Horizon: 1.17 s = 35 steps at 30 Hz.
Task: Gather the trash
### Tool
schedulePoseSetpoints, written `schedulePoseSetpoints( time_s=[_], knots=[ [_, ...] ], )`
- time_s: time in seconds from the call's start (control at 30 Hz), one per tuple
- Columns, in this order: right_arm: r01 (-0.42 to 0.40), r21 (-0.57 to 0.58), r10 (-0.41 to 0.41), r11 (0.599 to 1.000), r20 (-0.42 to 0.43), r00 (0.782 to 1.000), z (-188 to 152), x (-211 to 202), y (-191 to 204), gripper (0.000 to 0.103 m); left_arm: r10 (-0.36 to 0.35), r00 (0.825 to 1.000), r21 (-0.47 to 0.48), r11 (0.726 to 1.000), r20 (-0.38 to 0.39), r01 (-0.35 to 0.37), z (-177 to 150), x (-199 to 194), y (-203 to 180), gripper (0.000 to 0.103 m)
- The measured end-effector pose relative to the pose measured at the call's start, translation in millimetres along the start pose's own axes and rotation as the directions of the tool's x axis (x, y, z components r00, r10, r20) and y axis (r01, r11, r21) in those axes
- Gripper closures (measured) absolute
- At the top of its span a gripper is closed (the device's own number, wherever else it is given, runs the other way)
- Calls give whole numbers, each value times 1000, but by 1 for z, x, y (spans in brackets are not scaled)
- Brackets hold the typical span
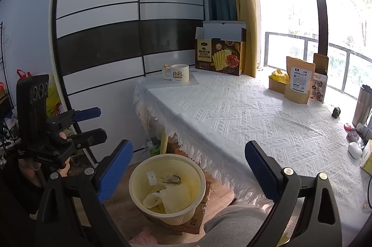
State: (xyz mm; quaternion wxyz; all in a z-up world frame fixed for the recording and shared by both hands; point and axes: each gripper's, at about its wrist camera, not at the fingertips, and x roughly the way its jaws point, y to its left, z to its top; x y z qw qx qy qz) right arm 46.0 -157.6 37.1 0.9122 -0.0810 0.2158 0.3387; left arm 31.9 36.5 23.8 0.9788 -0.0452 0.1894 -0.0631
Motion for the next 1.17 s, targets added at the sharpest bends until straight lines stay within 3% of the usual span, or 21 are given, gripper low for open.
schedulePoseSetpoints(
  time_s=[1.17],
  knots=[
    [-2, 2, 2, 1000, 6, 1000, -3, -3, -2, 7, 6, 1000, 3, 1000, 4, -6, -1, -4, -5, 1]
  ],
)
